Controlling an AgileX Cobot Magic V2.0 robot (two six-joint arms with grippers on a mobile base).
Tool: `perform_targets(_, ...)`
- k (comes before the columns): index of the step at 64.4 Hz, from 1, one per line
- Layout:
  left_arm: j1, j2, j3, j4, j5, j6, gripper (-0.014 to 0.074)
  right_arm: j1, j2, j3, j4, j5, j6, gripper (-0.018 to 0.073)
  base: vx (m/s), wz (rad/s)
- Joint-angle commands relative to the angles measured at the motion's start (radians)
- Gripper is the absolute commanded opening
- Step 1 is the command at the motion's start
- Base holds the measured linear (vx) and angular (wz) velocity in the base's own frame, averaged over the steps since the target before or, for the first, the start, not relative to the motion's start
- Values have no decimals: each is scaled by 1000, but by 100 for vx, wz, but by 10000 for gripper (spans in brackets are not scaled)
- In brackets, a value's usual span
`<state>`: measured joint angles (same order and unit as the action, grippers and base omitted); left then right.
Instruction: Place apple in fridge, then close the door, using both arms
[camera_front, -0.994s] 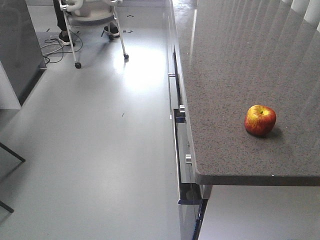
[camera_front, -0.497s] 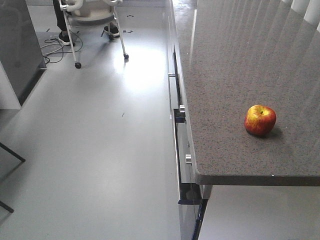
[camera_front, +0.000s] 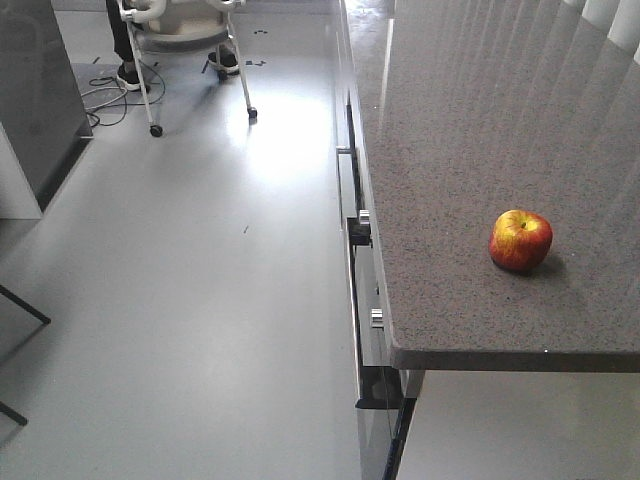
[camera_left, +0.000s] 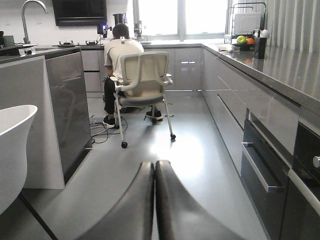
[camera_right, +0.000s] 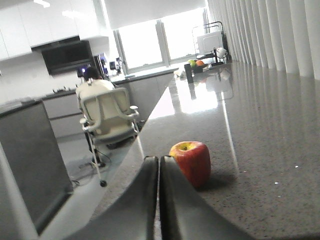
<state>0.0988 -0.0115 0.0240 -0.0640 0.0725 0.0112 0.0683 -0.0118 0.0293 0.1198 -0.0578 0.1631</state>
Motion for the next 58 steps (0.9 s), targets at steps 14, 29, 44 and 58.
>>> perform_targets(14,-9,-15,-17,-5,-72,1,-6,0,39,-247,0,179,14,10,0,0)
perform_targets(29,-9,-15,-17,-5,-72,1,-6,0,236,-552,-1,440,-154,223,0,0)
perform_targets(44,-9,-15,-17,-5,-72,1,-6,0,383,-686,-13,456,-243,659,0,0)
perform_targets(58,-9,-15,-17,-5,-72,1,-6,0,426,-688,-13,451,-276,718,0,0)
